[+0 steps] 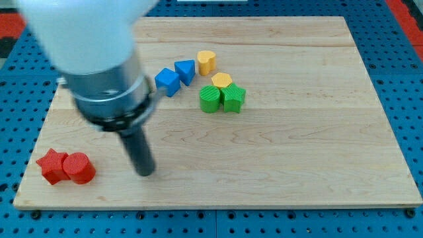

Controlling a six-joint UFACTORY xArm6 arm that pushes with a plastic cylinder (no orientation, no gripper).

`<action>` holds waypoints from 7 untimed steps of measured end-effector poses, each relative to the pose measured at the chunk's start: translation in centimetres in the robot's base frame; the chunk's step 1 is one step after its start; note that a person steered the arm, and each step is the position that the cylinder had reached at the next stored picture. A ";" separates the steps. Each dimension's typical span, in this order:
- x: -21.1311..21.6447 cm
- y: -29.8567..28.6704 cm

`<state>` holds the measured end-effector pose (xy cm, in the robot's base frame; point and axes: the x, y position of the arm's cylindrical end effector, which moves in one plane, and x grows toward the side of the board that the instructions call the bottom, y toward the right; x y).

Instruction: Separate both the green blocks from the yellow hexagon

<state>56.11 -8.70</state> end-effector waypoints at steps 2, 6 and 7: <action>0.0 0.2; -7.5 2.6; -7.9 2.7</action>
<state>48.21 -6.03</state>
